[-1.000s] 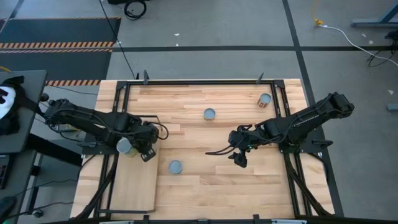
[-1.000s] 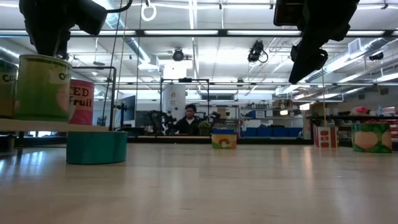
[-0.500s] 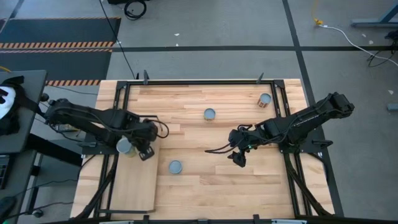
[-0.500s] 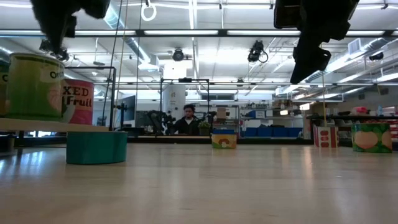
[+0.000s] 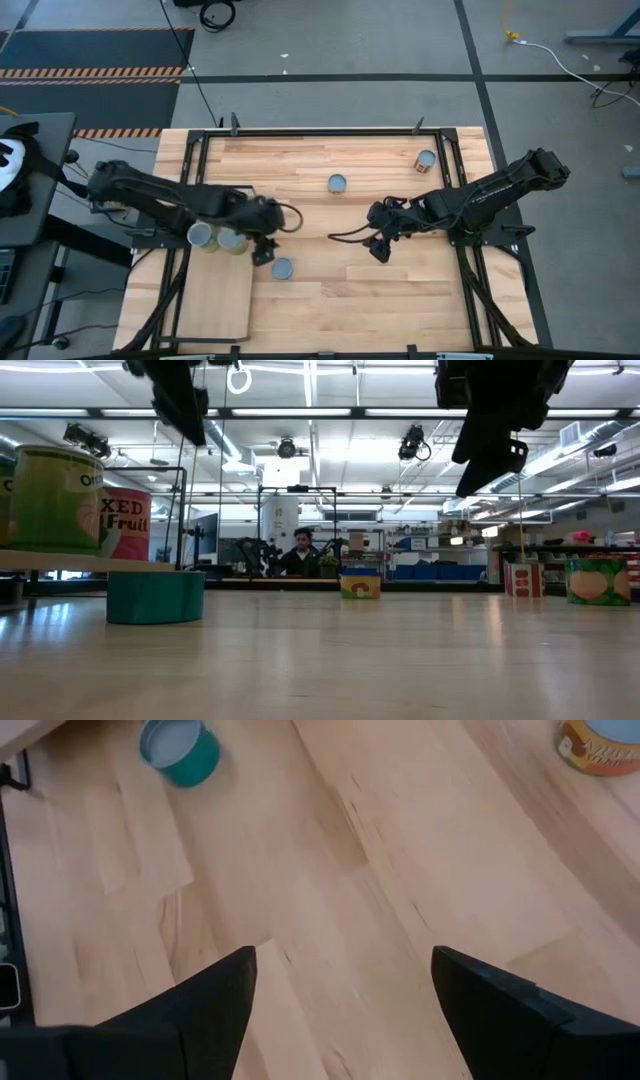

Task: Pick and place cans onto a shelf
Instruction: Put the canned tuna on the shelf

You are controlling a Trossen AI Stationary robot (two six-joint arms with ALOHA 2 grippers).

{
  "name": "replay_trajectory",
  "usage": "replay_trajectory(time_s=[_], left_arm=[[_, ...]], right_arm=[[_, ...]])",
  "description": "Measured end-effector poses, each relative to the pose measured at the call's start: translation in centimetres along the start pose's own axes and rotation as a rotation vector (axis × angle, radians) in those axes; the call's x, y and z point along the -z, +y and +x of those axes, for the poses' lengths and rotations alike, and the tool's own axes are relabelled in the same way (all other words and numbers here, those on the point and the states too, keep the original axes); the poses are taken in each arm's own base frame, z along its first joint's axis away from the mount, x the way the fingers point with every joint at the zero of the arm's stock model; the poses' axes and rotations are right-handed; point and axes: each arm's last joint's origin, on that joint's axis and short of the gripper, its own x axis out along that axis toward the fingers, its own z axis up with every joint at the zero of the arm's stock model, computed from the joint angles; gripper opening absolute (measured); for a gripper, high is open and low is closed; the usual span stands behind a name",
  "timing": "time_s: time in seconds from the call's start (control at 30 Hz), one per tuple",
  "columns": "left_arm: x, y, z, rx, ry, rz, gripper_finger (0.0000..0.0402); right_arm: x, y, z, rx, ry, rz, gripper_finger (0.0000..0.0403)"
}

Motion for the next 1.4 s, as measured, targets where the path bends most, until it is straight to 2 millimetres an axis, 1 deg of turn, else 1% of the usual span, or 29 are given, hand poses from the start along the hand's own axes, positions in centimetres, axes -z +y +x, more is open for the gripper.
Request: replay_trajectory(time_s=[0.1,0.2,0.33,0.5,0.67,0.97,1.07,1.2,1.33,1.4], left_arm=[[-0.1,-0.3,2.9,-0.039,0.080,-0.004,0.0272],[0.1,-0.8,5.6,-0.063,0.167,0.050,0.0273],[0.4,-1.4,8.6,-0.065,0.233,0.118,0.0235],[0.5,-1.7,10.6,-0.053,0.258,0.144,0.0183],[0.6,-1.8,12.0,-0.028,0.284,0.179,0.0149],[1.2,-2.1,14.5,-0.037,0.326,0.208,0.0107],[1.2,-2.1,14.7,-0.032,0.326,0.208,0.0081],[1.0,-2.3,14.8,-0.008,0.318,0.199,0.0019],[1.2,-2.4,14.2,0.005,0.342,0.166,0.0007],[1.2,-2.6,12.9,-0.004,0.360,0.175,0.0005]], right_arm=[[0.1,0.1,0.0,-0.003,0.001,-0.003,0.0308],[0.2,0.3,-0.1,-0.008,0.005,-0.005,0.0309],[0.5,0.6,-0.1,-0.017,0.009,-0.007,0.0309],[0.9,1.1,-0.3,-0.030,0.017,-0.019,0.0309],[1.2,1.3,-0.3,-0.036,0.021,-0.020,0.0309],[1.3,1.2,-0.3,-0.033,0.033,-0.042,0.0309],[1.3,1.2,-0.3,-0.045,0.043,-0.079,0.0309],[1.5,1.1,-0.4,-0.039,0.063,-0.133,0.0309],[1.8,0.5,-1.0,-0.022,0.114,-0.165,0.0309],[1.9,0.1,-1.4,-0.006,0.129,-0.165,0.0309]])
